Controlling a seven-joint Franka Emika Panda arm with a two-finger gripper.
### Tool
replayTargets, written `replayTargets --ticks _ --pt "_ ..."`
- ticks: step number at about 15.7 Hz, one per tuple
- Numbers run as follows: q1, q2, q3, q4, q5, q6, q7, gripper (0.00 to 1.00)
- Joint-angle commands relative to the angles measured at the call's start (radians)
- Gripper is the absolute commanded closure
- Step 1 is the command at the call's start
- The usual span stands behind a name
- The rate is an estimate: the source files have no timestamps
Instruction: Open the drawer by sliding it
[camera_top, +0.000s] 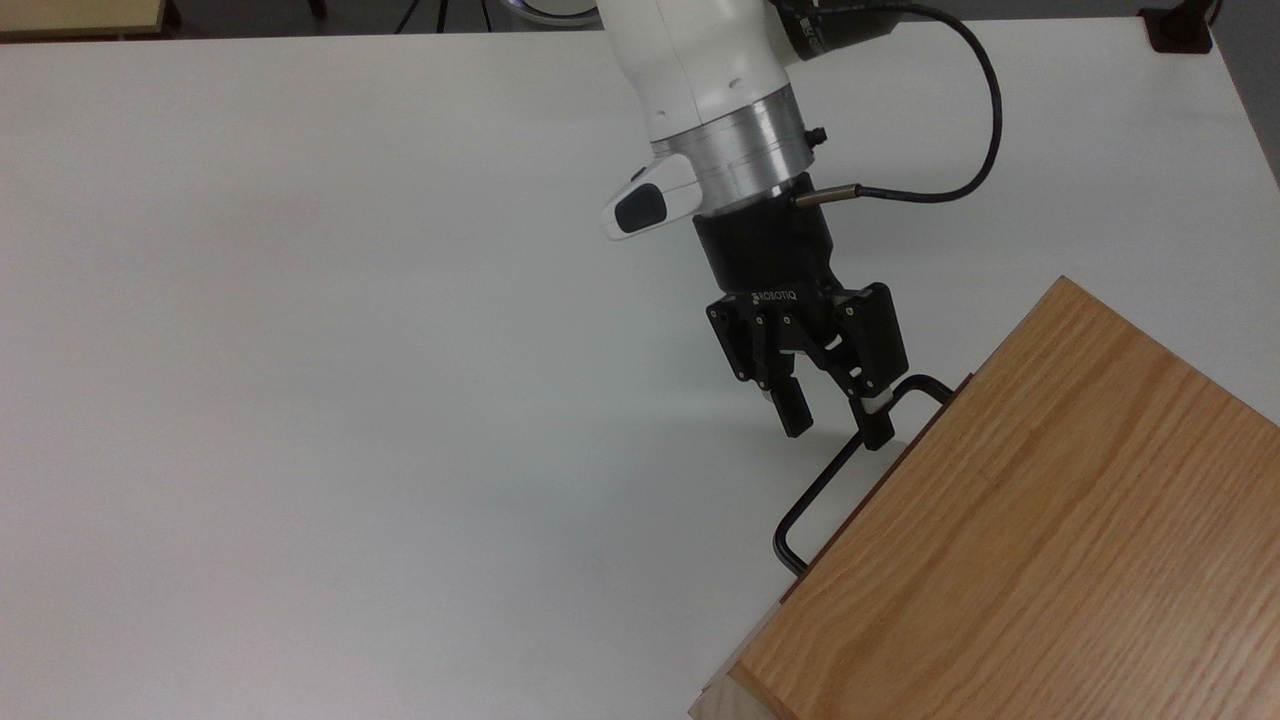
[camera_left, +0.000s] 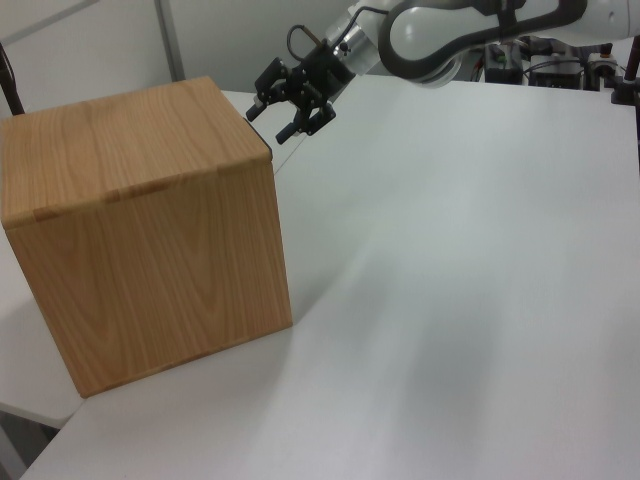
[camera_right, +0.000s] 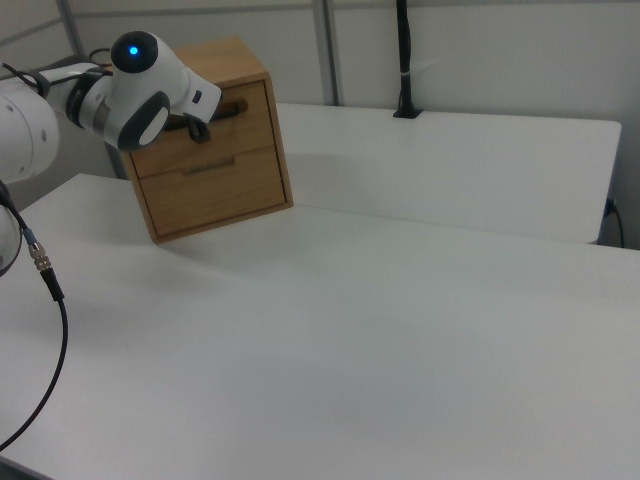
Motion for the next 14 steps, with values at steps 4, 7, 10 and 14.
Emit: replayTargets --ticks 4,7,10,14 --pt "0.02 0.044 -0.01 0.026 0.005 0.032 0.015 0.62" --pt "0.021 0.046 -0.012 0.026 0.005 0.032 0.015 0.88" --pt "0.011 0.034 -0.015 0.025 0.007 0.023 0.018 0.95" --pt "-0.06 -0.029 -0.009 0.014 0.009 -0.107 0.01 0.97"
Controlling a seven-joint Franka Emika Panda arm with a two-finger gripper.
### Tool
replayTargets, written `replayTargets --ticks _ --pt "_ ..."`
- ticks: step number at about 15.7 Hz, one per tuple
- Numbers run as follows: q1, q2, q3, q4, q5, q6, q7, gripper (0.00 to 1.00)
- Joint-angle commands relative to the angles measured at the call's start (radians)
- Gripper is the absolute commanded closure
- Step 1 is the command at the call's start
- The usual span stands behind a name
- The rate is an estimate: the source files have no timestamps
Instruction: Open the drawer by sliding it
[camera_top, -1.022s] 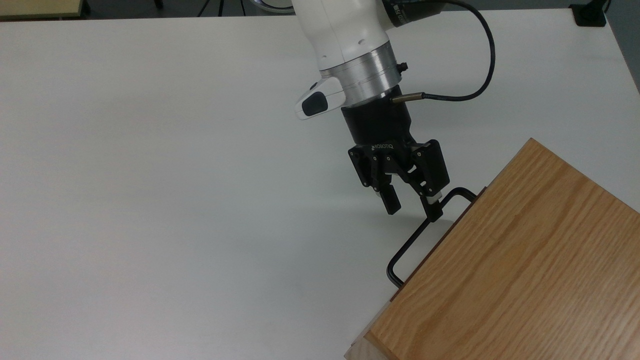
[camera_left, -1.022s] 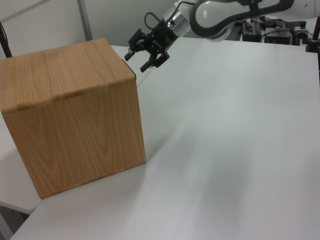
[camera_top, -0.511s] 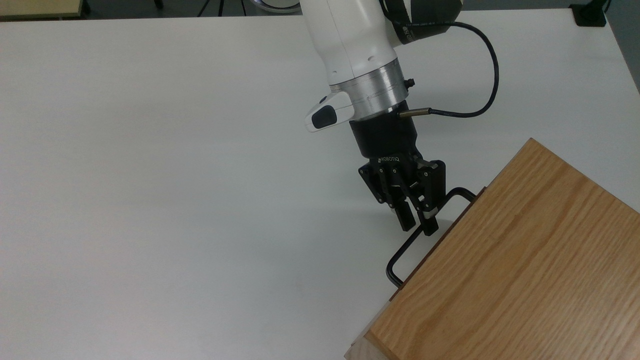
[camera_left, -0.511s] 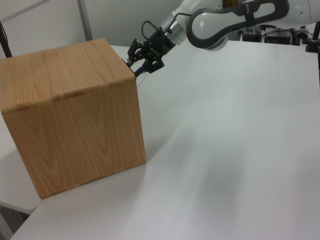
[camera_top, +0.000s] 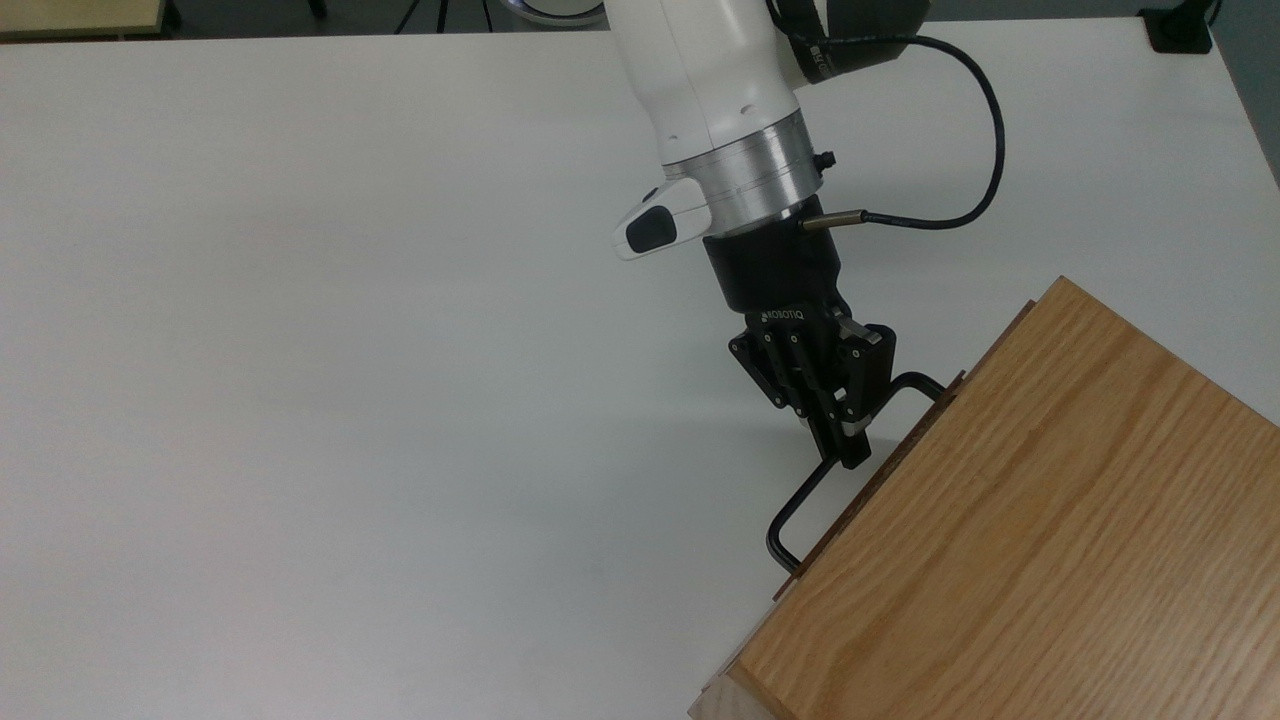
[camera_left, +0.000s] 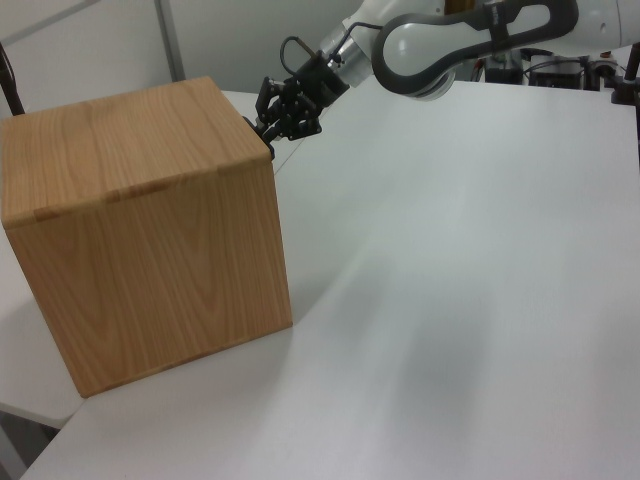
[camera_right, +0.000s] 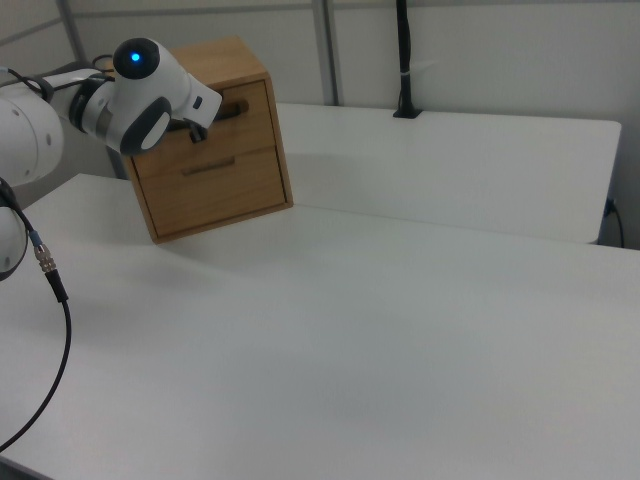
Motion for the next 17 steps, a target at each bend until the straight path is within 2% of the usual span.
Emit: replayTargets --ticks 1,4,7,9,14,15,16,17 --pt "-0.083 -0.078 -0.01 -0.013 0.008 -0.169 -0.029 0.97" --pt "-0.14 -0.168 -0.004 -0.075 0.019 -0.321 -0.101 0.97" --pt "-0.191 -0.242 -0.006 -0.133 0.083 -0.48 -0.216 0.98" --pt "-0.221 -0.27 -0.012 -0.152 0.094 -0.585 -0.262 0.98" --pt "-0.272 -0.303 -0.015 -0.17 0.094 -0.634 -0.283 0.96" --pt "-0.281 -0.302 -0.015 -0.168 0.097 -0.631 -0.283 0.84" --pt "-0.275 -0.294 -0.017 -0.162 0.099 -0.622 -0.28 0.66" --pt "-0.268 -0.284 -0.017 -0.158 0.102 -0.615 -0.28 0.62"
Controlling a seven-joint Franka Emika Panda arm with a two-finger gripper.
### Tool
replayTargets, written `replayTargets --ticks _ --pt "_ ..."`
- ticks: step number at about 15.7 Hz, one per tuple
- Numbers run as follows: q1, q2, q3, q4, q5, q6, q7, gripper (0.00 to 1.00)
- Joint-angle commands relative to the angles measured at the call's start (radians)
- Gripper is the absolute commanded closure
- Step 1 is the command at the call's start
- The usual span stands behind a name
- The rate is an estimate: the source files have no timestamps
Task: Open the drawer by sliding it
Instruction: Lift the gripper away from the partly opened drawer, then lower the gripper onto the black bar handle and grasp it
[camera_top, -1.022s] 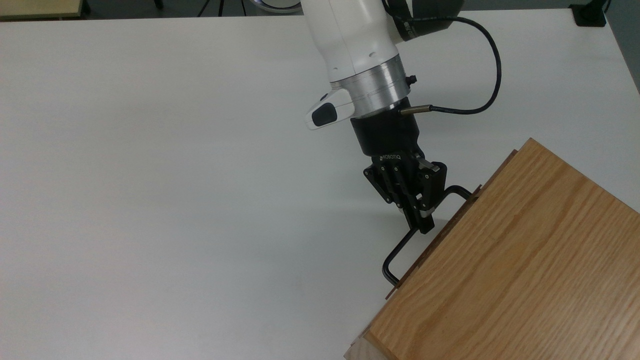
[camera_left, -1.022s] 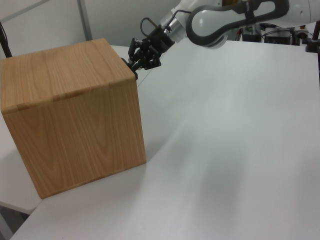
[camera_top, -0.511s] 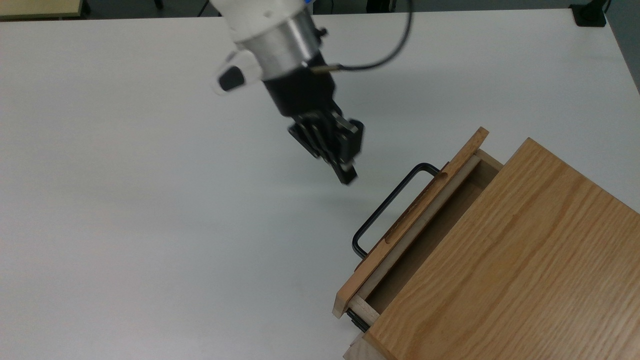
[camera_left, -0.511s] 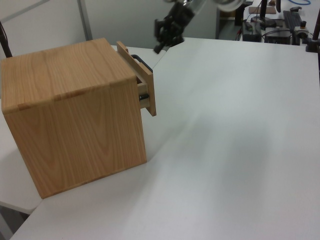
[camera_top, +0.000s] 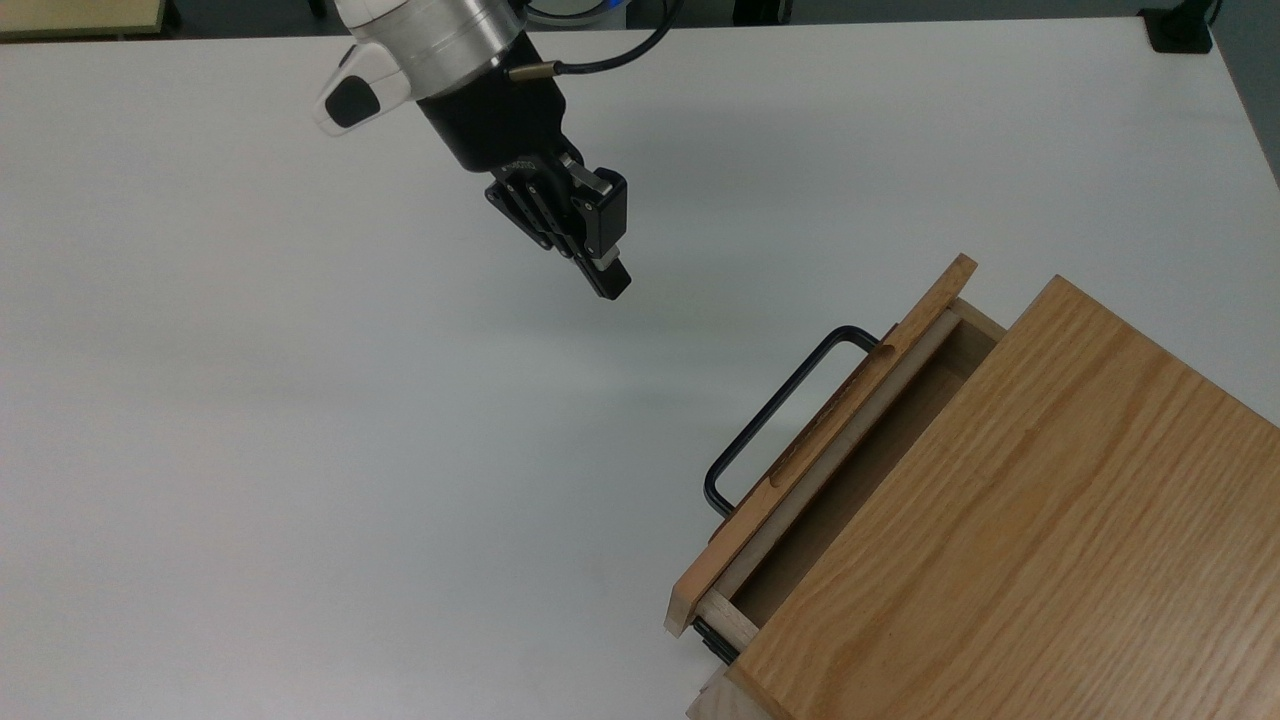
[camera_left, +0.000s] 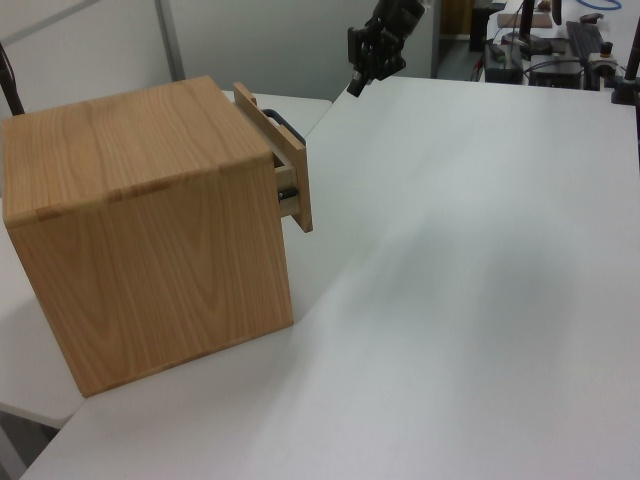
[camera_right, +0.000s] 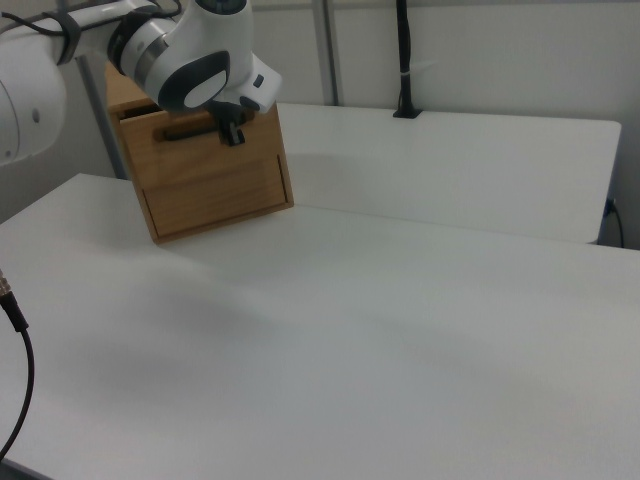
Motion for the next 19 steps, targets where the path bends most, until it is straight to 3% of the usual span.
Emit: replayTargets --ticks 1,5,10,15,17,19 --pt "0.026 -0.006 -0.007 -0.028 0.033 0.024 -0.026 0.55" --pt "0.092 0.069 -0.009 0.013 0.073 0.137 -0.021 0.49" --pt "0.181 0.139 -0.009 0.053 0.076 0.321 0.014 0.5" --pt "0.207 0.181 -0.006 0.095 0.074 0.384 0.051 0.51" --pt "0.21 0.187 -0.004 0.095 0.073 0.389 0.051 0.6" --pt "0.212 0.199 -0.004 0.096 0.073 0.389 0.049 0.84"
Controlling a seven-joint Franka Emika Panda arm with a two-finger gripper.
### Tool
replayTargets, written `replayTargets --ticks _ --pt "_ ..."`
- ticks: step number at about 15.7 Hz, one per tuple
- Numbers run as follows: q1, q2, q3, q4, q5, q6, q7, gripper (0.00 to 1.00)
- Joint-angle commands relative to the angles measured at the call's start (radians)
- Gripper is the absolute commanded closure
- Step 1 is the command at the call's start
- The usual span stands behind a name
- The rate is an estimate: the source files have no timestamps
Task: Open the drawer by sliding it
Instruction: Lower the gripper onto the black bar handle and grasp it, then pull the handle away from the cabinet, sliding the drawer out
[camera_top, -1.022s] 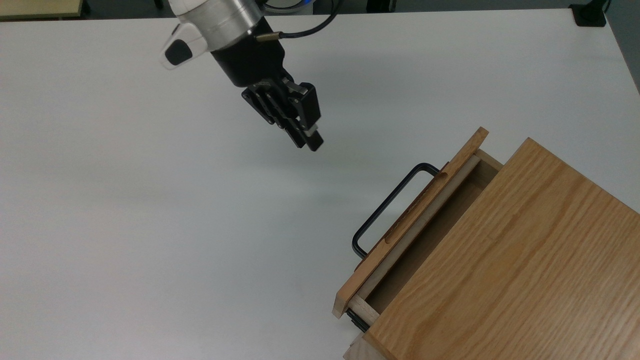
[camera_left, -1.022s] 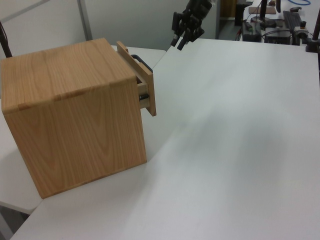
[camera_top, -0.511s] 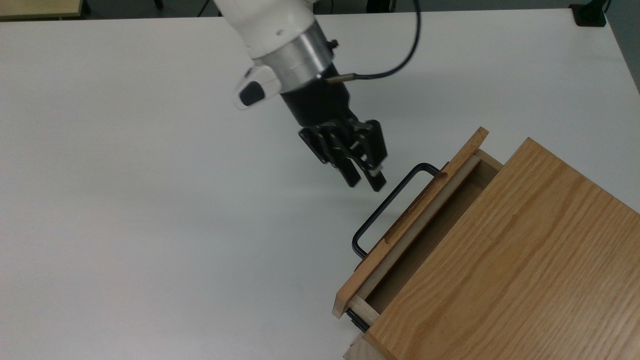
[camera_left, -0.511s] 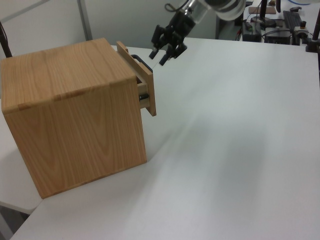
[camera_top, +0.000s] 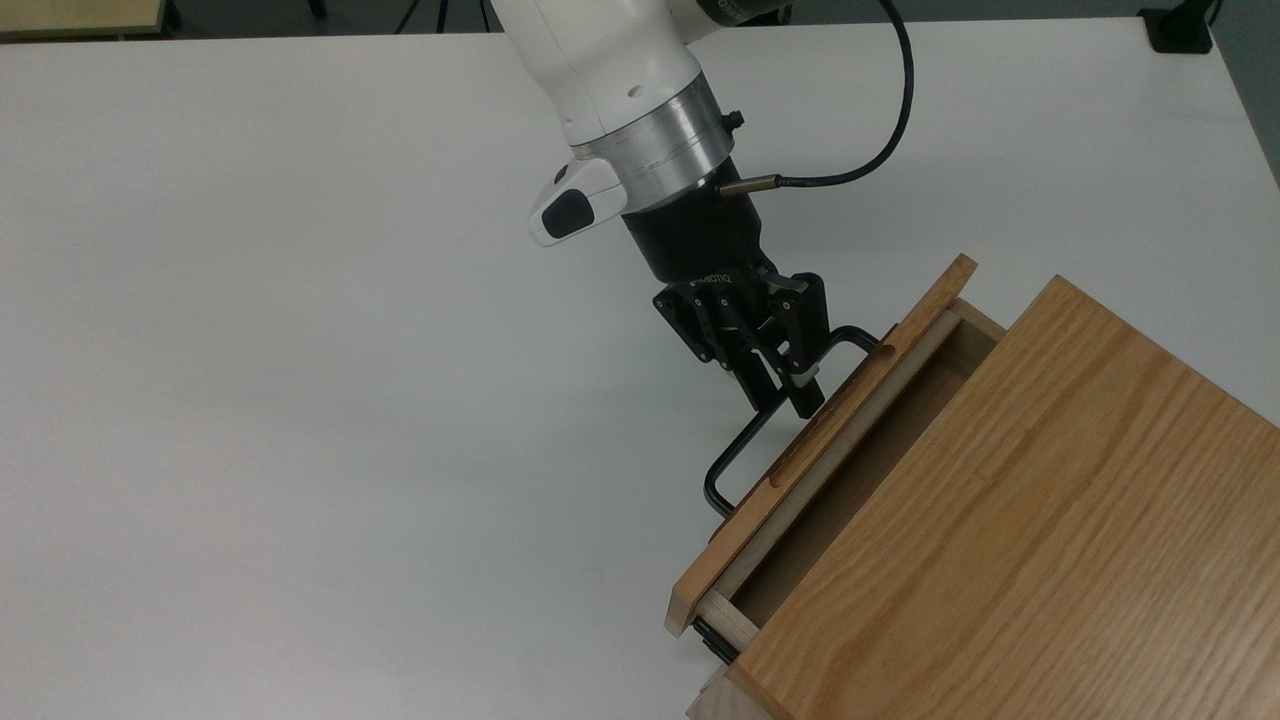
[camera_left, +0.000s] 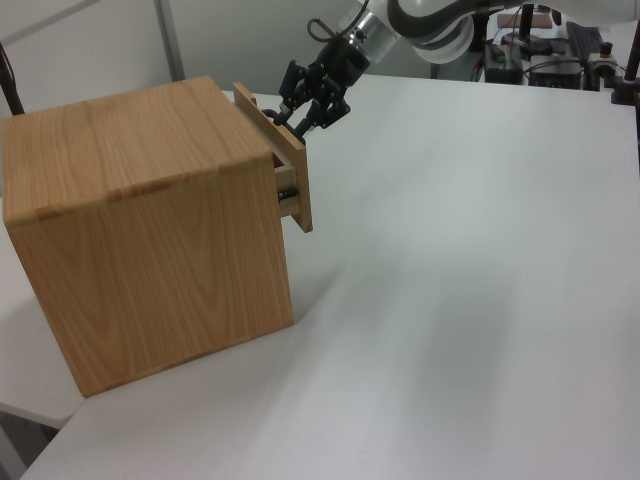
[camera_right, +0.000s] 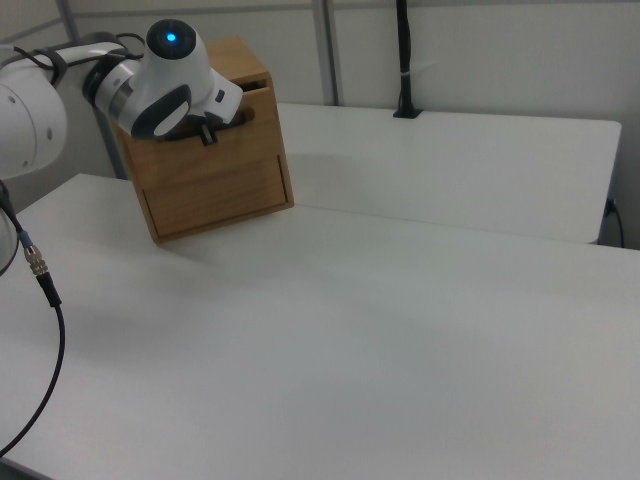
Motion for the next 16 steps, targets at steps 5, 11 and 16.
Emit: replayTargets --ticks 5,11,16 --pt "0.01 0.016 -0.015 0.011 0.019 0.01 0.025 1.0" --pt "-0.059 -0.053 -0.018 -0.008 0.015 -0.141 0.006 1.0" --pt "-0.159 -0.151 -0.017 -0.069 0.027 -0.348 -0.086 1.0"
